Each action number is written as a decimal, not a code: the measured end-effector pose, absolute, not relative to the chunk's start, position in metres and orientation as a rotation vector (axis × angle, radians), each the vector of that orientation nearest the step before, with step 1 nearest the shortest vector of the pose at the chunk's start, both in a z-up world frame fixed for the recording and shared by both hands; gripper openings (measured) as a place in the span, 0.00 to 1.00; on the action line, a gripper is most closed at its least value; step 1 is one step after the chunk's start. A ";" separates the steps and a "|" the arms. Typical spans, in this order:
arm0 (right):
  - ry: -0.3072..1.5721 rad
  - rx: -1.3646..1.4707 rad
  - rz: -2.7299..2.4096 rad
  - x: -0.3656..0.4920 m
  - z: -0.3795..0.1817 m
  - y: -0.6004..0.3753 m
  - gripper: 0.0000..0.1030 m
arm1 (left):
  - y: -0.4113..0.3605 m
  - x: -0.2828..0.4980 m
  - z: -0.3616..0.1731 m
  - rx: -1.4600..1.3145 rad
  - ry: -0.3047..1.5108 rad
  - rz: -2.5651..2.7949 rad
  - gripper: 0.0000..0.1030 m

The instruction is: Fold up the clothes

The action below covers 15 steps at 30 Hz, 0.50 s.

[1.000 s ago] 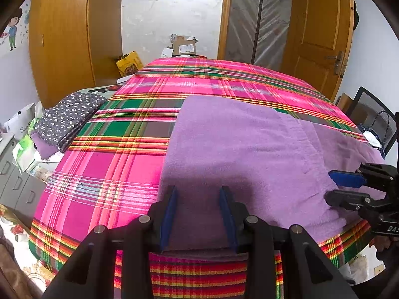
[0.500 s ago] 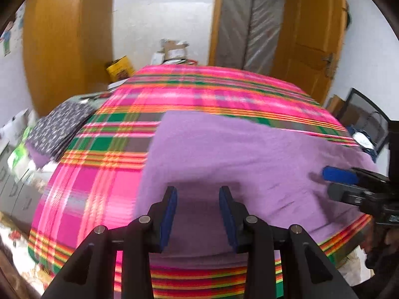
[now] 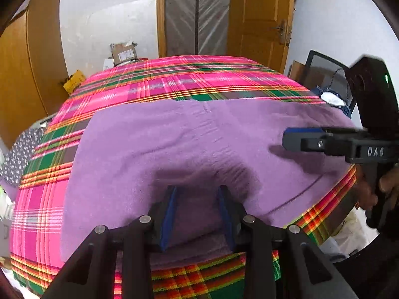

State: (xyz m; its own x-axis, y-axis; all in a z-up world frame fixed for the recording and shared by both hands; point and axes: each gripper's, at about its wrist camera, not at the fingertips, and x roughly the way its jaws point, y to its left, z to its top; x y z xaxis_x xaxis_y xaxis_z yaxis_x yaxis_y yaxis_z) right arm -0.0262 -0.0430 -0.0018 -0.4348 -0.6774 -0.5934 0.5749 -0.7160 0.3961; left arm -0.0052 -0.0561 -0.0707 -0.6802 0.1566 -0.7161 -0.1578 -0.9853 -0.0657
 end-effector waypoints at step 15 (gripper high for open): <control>-0.271 1.011 -2.305 -0.033 -0.004 0.006 0.49 | -0.049 -0.024 -0.062 -1.107 -0.068 2.687 0.31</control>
